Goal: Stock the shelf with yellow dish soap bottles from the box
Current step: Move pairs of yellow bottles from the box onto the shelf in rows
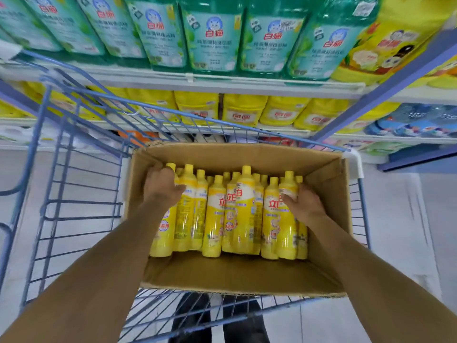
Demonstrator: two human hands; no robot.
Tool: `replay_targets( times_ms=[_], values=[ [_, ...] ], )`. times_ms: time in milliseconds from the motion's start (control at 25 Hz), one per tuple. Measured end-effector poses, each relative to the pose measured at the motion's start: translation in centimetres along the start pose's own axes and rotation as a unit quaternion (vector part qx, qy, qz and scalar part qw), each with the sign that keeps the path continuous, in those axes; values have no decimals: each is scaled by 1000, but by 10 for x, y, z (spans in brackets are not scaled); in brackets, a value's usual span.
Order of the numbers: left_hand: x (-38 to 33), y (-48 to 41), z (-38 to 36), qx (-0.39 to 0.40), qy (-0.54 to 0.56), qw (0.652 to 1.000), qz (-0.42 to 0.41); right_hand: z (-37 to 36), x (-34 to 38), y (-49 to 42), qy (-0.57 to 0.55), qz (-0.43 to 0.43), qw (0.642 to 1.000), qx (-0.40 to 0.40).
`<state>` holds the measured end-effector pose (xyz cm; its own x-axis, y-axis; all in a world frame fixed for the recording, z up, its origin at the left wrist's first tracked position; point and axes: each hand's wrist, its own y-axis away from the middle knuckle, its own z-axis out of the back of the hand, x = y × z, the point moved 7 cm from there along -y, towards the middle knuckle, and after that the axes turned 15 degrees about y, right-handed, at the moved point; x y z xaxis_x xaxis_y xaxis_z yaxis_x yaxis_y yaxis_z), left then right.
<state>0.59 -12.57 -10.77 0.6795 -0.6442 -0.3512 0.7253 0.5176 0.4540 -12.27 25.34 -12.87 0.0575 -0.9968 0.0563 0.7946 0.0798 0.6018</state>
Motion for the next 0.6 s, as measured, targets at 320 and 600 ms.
replay_targets(
  times_ms=[320, 600],
  values=[
    [23, 22, -36, 59, 189, 978, 63, -9, -4, 6, -13, -25, 998, -50],
    [47, 20, -64, 85, 281, 951, 96, -28, -27, -4, -88, -60, 994, -14]
  ],
)
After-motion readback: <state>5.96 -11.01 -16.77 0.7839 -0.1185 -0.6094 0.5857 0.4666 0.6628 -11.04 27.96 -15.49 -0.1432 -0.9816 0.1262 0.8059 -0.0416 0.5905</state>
